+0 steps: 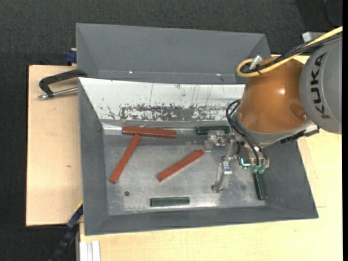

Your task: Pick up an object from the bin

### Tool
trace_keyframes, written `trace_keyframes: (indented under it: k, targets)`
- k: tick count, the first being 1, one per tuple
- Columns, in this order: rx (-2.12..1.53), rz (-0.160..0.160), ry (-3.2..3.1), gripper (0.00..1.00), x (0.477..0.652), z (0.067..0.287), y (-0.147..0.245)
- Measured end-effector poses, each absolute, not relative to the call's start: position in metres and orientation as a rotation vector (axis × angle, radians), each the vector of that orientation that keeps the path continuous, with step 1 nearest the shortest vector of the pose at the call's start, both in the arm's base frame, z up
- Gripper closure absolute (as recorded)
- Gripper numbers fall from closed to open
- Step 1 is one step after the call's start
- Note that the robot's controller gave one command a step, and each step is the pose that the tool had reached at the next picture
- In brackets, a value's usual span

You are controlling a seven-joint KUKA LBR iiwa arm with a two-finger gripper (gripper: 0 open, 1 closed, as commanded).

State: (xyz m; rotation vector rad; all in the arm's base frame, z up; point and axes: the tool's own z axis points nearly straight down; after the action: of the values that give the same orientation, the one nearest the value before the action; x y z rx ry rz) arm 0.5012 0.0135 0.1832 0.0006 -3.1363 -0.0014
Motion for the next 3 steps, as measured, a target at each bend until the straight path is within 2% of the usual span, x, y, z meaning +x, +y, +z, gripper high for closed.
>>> trace_keyframes:
  k: [1,2,3]
  targets:
    - [0.000,-0.002,-3.144,0.00,0.503,0.187,0.013]
    - [0.098,0.000,-3.147,0.00,0.511,0.170,0.018]
    - [0.582,0.000,-3.094,0.00,0.535,0.105,0.027]
